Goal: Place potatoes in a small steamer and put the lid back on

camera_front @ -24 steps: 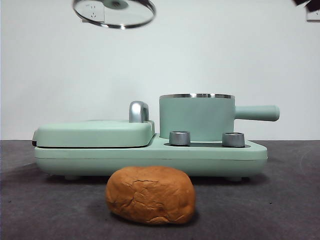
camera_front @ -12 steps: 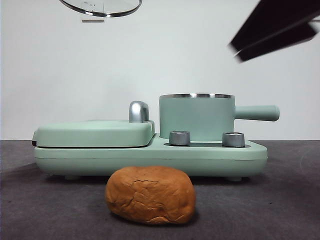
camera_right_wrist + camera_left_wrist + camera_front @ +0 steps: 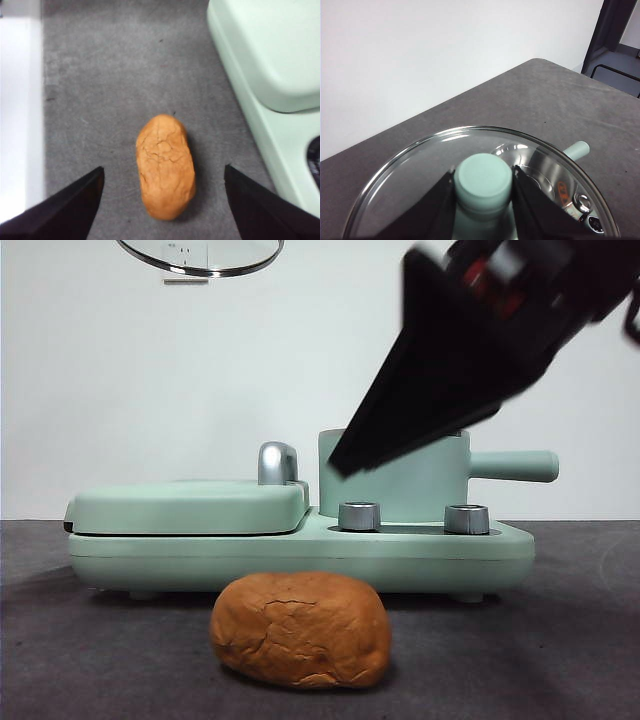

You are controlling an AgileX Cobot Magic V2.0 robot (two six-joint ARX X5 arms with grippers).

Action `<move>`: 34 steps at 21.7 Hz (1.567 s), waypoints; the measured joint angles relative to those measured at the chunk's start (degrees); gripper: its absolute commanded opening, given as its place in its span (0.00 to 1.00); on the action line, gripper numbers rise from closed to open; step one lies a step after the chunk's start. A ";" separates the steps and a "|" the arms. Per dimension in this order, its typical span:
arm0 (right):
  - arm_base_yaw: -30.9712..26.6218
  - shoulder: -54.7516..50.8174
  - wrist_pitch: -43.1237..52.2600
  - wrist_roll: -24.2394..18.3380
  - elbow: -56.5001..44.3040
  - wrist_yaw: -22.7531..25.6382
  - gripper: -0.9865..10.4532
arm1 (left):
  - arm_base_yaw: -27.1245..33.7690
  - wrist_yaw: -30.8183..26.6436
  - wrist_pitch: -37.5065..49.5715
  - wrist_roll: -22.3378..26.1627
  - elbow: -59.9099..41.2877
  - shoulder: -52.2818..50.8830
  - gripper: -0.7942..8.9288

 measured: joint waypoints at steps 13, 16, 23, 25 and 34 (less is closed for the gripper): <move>2.10 13.77 5.79 0.00 0.00 2.01 0.42 | 0.00 -0.02 0.20 -0.44 0.00 0.00 0.09; 2.10 16.00 5.97 0.02 0.00 3.06 0.41 | 0.00 -0.02 0.20 -0.44 0.00 0.00 0.09; 2.10 15.85 3.85 4.31 0.55 3.06 0.26 | 0.00 0.00 0.22 -0.44 0.00 0.00 0.09; 2.10 13.86 -1.70 6.84 1.81 3.17 0.26 | 0.00 -0.02 0.20 -0.44 0.00 0.00 0.09; -0.59 3.28 -33.79 18.12 18.62 13.20 0.26 | 0.00 0.00 0.13 -0.44 0.00 0.00 0.09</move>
